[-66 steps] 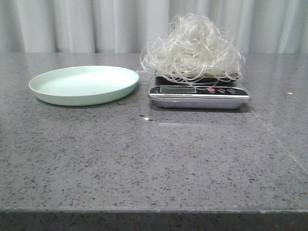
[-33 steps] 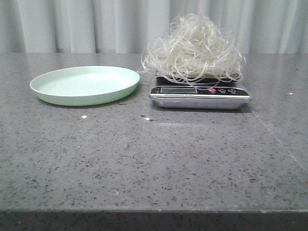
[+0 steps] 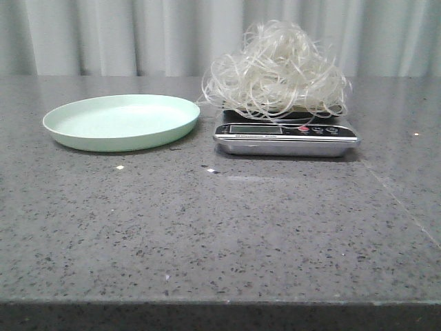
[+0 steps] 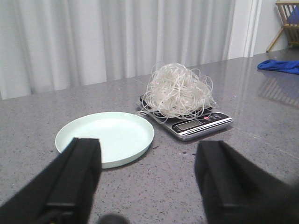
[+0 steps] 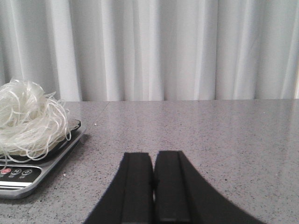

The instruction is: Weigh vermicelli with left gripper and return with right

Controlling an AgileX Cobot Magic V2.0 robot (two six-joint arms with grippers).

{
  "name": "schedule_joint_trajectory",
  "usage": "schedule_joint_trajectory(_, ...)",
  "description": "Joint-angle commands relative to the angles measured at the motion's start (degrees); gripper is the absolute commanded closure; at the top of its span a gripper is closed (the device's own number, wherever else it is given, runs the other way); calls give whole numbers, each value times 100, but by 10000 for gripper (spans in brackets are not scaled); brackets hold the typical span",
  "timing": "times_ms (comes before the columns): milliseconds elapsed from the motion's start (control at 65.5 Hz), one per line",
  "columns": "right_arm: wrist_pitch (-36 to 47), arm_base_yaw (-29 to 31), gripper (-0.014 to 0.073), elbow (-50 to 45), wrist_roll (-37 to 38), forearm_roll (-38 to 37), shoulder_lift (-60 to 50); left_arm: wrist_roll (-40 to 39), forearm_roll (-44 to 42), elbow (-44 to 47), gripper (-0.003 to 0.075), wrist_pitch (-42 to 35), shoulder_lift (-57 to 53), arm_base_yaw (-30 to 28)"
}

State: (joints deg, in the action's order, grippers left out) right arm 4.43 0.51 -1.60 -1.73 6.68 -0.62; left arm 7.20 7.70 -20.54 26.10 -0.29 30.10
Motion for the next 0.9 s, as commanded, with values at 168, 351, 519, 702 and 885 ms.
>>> schedule_joint_trajectory(168,947,30,433,70,29,51,-89,8,79,-57,574,-510,8,-5)
schedule_joint_trajectory(351,445,30,433,910,94,166,81,8,79,-57,574,-524,8,-5)
schedule_joint_trajectory(519,-553,30,433,2215,89,166,1191,8,79,-57,574,-558,8,-5)
schedule_joint_trajectory(702,-518,30,433,3104,89,166,2359,8,79,-57,574,-561,8,-5)
schedule_joint_trajectory(885,-219,30,433,3150,108,344,2875,8,79,-57,574,-561,8,-5)
